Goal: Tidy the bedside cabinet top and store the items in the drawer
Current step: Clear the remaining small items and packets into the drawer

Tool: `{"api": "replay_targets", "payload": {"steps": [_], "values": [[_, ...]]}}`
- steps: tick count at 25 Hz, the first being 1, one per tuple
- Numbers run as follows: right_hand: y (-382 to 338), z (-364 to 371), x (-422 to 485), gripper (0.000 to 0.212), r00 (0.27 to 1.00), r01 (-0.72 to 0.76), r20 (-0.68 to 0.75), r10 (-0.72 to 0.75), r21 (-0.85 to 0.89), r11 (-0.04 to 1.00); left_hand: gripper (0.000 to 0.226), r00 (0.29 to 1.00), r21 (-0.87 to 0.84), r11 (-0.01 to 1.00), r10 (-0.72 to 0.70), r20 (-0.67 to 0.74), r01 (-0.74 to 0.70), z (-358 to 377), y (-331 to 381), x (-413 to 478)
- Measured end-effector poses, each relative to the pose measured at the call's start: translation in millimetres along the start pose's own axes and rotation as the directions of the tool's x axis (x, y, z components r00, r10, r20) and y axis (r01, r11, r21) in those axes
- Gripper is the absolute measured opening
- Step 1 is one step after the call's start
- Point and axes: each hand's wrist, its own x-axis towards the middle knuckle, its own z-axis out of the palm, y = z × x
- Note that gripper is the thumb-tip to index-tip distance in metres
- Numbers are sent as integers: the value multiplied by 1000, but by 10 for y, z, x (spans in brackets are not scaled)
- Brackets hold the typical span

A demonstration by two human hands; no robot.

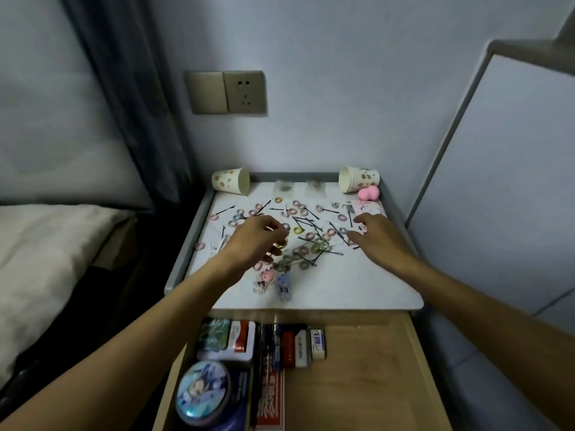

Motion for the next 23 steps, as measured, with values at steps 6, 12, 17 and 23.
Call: {"api": "replay_targets", "payload": {"steps": [6, 12, 17, 23], "values": [[337, -88, 692, 45, 997, -64, 44, 69, -108, 992, 13, 990, 284, 952, 133, -56, -112, 314, 200, 979], [500, 24, 911, 39, 998, -13, -71, 0, -190, 982, 25, 966, 481, 847, 258, 2, -227, 841, 402, 1769], [709, -153, 1196, 39, 974, 135, -155, -167, -197, 971, 35, 951, 623, 723, 278, 131, -298, 1411, 423, 2034], [764, -27, 1433, 40, 929, 267, -142, -342, -381, 885, 57, 974, 540, 812, 213, 82, -223, 1685, 323, 2128]]}}
